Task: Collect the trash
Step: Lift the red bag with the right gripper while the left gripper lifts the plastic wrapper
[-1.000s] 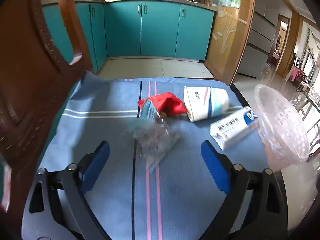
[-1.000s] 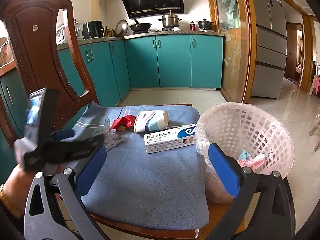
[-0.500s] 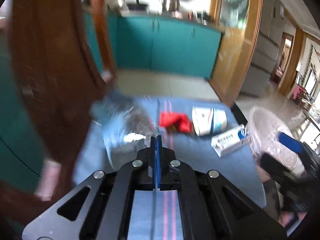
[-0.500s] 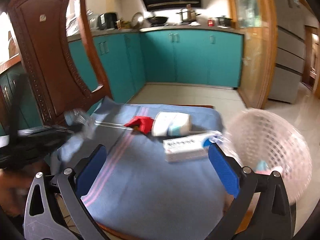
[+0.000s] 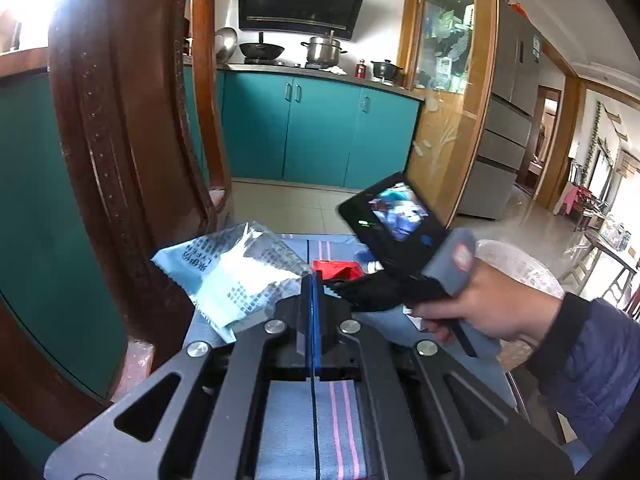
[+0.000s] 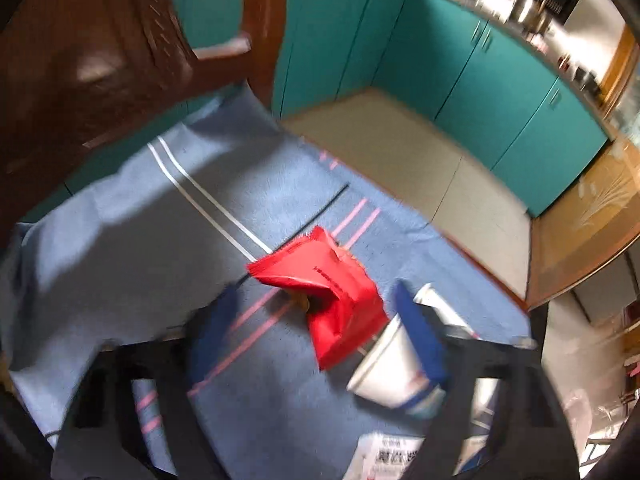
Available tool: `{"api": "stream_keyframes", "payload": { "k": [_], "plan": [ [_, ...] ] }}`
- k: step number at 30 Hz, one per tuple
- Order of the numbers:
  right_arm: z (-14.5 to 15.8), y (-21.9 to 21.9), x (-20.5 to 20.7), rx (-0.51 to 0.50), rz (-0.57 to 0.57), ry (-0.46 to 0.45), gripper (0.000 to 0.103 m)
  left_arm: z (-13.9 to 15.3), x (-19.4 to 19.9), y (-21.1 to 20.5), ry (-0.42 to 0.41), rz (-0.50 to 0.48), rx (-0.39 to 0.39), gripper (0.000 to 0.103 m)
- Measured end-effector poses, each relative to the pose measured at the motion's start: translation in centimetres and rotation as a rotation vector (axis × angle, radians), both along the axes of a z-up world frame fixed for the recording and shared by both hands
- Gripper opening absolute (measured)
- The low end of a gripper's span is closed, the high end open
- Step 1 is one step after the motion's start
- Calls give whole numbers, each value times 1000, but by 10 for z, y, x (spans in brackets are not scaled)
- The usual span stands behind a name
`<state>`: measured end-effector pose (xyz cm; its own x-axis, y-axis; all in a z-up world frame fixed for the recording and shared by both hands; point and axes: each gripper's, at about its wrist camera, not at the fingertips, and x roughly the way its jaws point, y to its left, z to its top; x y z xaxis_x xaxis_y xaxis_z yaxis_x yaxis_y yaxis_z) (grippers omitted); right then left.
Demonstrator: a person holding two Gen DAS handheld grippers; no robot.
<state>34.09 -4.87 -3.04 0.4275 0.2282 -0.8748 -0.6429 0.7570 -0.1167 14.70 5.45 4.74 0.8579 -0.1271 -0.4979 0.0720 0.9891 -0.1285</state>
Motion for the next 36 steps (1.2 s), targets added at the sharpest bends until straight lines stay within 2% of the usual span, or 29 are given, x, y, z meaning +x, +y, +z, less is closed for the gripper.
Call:
{"api": "stream_keyframes", "payload": {
  "k": [1,2,3,4,12,17,20,23,36],
  "plan": [
    [-3,1,2,-4,-1,16,33,0,0,0,-2,-10,-9,1],
    [-4,2,2,-13,-8,22,22,1,1,0,-4,-24,-19,1],
    [0,1,-1,10,-16,33,12,2,-1,0,-9,-31,-23,1],
    [4,-2,-6,41,-20,38,10,2,0,0,-15,-38,-28,1],
    [66,-67,-115,274,-67,-88,9,0,0,-2,-19,-70,-64,1],
    [89,-119,-169,426,-160,-115,9,-6,2,-16,-7,-90,-31,1],
    [83,-144,-192,468,-230,-121,9,-10,4,-29,6,-97,-11,1],
    [78,-163,-196,508,-279,-95,9,-13,3,-41,10,-107,12,1],
    [77,-167,-197,512,-264,-95,9,-25,3,-68,32,-130,74,1]
  ]
}}
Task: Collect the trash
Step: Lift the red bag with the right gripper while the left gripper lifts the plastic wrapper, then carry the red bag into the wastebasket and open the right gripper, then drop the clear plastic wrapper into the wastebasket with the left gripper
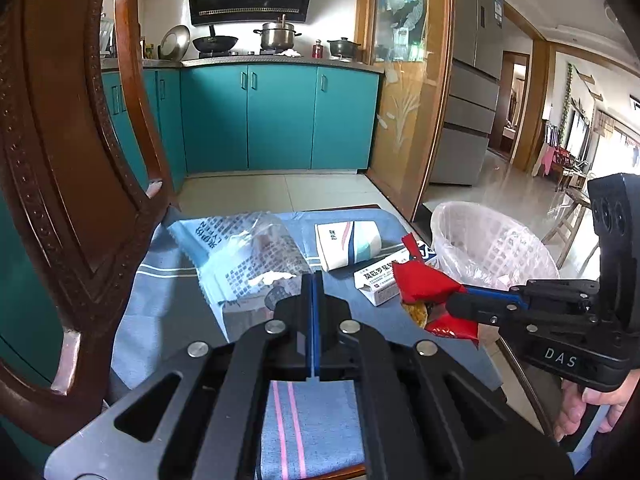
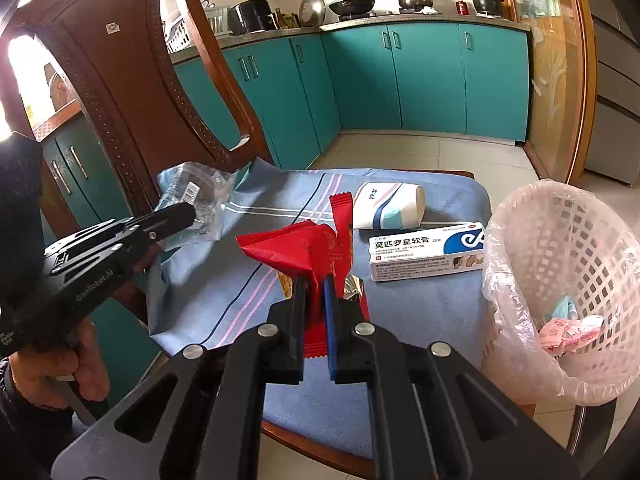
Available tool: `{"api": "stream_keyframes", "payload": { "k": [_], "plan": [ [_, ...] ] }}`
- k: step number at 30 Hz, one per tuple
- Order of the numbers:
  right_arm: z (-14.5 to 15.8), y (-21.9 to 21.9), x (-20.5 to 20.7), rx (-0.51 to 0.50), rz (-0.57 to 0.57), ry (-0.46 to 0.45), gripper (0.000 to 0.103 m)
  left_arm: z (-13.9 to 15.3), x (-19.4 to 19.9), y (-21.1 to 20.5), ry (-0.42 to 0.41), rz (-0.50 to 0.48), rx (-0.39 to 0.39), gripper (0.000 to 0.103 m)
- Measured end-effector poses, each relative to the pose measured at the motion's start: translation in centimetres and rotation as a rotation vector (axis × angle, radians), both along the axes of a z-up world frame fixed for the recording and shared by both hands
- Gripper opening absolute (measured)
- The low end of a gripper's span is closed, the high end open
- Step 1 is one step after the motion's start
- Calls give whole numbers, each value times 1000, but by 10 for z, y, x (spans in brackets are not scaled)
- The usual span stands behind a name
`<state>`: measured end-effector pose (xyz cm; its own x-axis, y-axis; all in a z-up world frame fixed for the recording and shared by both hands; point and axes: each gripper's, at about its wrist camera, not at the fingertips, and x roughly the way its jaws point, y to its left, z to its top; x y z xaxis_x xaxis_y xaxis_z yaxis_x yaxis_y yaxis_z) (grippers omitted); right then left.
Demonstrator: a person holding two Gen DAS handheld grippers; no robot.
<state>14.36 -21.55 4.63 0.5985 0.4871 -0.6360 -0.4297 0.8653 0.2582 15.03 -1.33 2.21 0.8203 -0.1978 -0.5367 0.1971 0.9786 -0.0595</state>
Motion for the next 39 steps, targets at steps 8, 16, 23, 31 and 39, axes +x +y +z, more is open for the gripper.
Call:
{"api": "stream_keyframes", "payload": {
  "k": [8,16,23,31,39],
  "plan": [
    [2,2,0,0,2,-2,9,0,2,1,3,4,-3,1],
    [31,-86,8,106,-325,-132,9,-2,0,1,-1,-9,1,1],
    [2,-186,17,234,-688,-34,74,-8,-1,-18,12,-52,28,1],
    [25,-223,-36,370,-908,-276,100,-12,3,-77,50,-217,11,1],
    [26,-233,-47,418,-973,-347,100,29,47,-200,55,-466,-78,1]
  ]
}}
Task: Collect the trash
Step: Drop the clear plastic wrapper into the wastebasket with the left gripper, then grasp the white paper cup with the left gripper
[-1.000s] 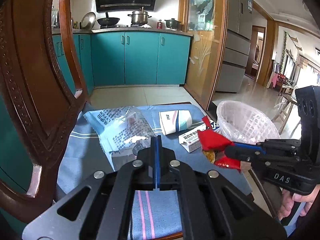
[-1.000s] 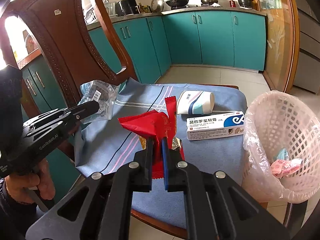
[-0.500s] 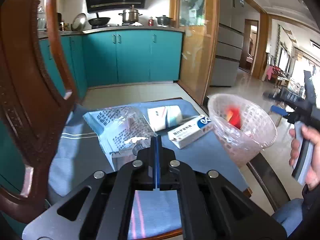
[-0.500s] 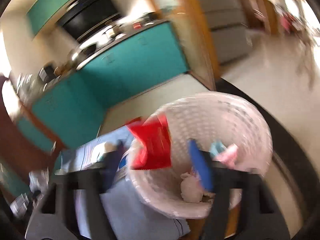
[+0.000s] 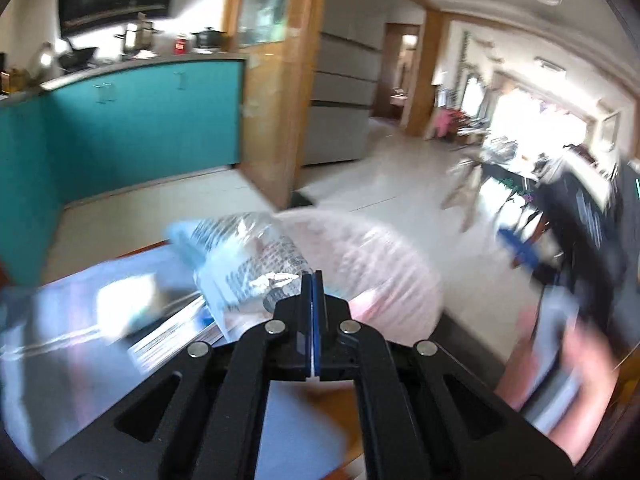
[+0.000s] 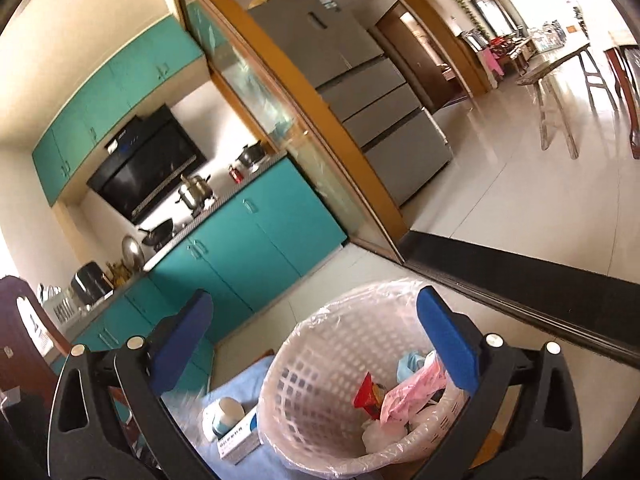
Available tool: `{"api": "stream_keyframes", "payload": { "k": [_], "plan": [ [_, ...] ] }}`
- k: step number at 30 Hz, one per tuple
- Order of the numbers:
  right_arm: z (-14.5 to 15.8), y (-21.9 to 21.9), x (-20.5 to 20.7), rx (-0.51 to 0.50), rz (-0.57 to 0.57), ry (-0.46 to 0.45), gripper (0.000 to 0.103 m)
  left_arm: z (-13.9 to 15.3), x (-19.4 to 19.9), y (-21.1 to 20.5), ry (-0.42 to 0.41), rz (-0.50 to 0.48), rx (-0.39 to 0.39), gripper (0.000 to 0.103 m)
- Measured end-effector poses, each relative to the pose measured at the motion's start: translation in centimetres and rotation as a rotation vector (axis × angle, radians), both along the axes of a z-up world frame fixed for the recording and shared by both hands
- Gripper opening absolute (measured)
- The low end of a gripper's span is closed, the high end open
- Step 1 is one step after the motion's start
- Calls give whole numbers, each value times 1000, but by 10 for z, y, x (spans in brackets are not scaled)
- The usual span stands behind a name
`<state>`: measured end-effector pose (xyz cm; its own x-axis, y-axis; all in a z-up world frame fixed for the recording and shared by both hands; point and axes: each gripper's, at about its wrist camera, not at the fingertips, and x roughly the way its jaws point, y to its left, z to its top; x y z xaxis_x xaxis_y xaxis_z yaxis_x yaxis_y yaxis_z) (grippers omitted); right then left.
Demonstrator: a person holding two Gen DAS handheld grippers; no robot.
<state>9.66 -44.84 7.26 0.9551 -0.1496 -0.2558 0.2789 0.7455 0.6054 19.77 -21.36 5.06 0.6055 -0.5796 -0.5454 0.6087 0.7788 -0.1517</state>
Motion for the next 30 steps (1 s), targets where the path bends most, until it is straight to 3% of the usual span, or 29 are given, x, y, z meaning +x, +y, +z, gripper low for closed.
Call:
{"api": "stream_keyframes", "payload": {
  "k": [2,3,4,10,13,16,25,30],
  "plan": [
    [-1,-2,-1,17,1,2,100,-4,22,-26,64,-33,17,22],
    [-1,-2,-1,19,5,5,100,-9,27,-30,77,-9,43,66],
    [-2,-1,2,21,20,16,100,-16,31,-30,88,39,73,92],
    [-4,11,12,9,92,41,100,-47,26,35,57,227,121,94],
    [-4,25,20,1,147,60,100,-59,50,78,127,358,120,95],
    [-1,41,25,-26,195,69,100,-64,74,100,170,424,106,95],
    [-3,72,36,-105,305,122,100,-95,150,103,246,423,146,95],
    [-5,82,43,-129,336,147,100,-118,182,106,328,422,155,95]
  ]
}}
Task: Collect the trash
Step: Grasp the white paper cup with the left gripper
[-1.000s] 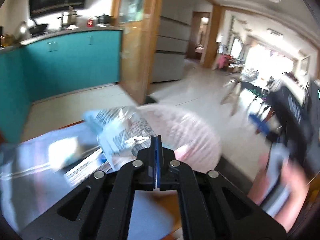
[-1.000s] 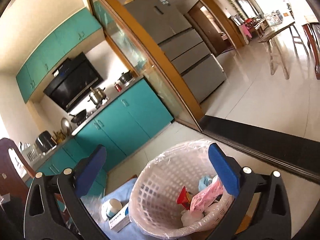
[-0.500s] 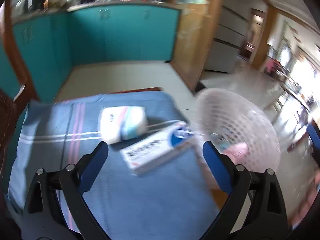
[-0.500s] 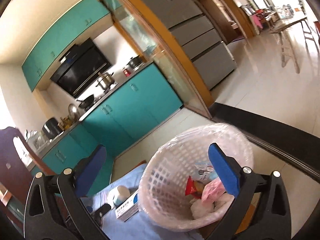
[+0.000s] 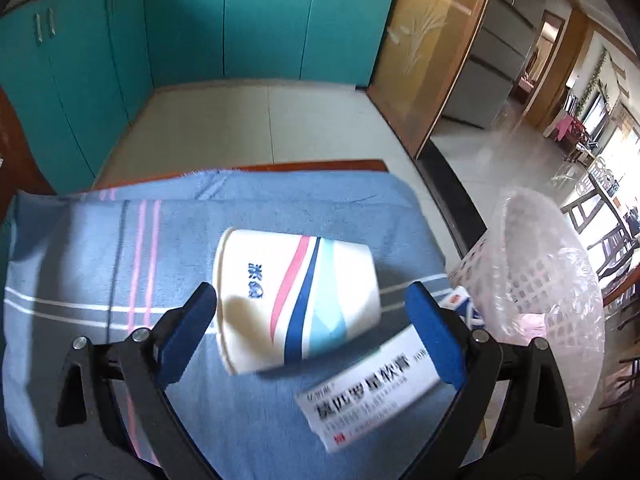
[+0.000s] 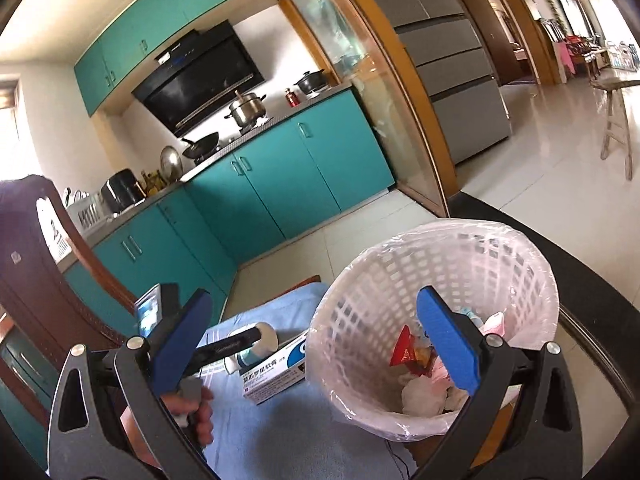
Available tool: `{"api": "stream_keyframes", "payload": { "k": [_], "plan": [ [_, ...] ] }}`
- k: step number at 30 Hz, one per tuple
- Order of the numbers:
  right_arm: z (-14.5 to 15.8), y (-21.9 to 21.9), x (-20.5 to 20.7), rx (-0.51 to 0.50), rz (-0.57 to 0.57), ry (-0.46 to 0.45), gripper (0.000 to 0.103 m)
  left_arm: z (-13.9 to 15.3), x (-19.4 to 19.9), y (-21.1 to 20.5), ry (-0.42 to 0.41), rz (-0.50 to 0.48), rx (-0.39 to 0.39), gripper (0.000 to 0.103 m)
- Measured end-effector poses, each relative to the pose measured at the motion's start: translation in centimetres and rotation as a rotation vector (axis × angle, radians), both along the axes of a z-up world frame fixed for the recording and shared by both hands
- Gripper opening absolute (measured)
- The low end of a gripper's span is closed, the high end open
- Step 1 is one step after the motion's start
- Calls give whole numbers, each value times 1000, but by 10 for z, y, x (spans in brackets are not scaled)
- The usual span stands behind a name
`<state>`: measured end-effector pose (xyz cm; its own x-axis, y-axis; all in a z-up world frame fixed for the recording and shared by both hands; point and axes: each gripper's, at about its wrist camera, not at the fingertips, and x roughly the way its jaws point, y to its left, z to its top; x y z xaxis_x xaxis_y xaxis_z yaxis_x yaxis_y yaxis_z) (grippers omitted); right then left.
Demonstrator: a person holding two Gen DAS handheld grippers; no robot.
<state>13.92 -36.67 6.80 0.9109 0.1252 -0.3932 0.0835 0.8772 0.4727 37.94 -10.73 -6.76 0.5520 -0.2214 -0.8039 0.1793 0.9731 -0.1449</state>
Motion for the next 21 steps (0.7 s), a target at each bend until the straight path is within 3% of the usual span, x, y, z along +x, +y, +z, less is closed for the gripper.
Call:
{"api": "stream_keyframes", "payload": {
  "k": [2,3,5,7,9,11,12,14,15,16,21],
  "plan": [
    [-2,3,2,-4,10,12,100,-3,4,-2,-1,-11,2,86],
    [-3,6,4,-7,19,20,100,-2,4,-2,-2,-17,-5,69],
    [-4,14,9,-22,42,37,100,3,0,6,-13,-15,-58,54],
    [-8,23,15,-39,71,69,100,15,-10,13,-38,-24,-77,28],
    [-14,34,22,-50,101,108,100,27,-24,21,-70,-20,-71,15],
    [-20,53,30,-72,151,153,100,43,-42,38,-98,-12,-117,13],
    [-23,62,33,-81,174,171,100,48,-49,46,-103,-7,-140,14],
    [-27,75,37,-88,197,190,100,56,-59,56,-115,-14,-136,46],
    [-28,81,37,-86,207,196,100,59,-61,59,-127,-6,-122,89],
    [-29,85,37,-80,216,200,100,60,-63,66,-153,30,-103,100],
    [-26,90,34,-57,206,193,100,43,-43,77,-52,36,-197,100]
  ]
}}
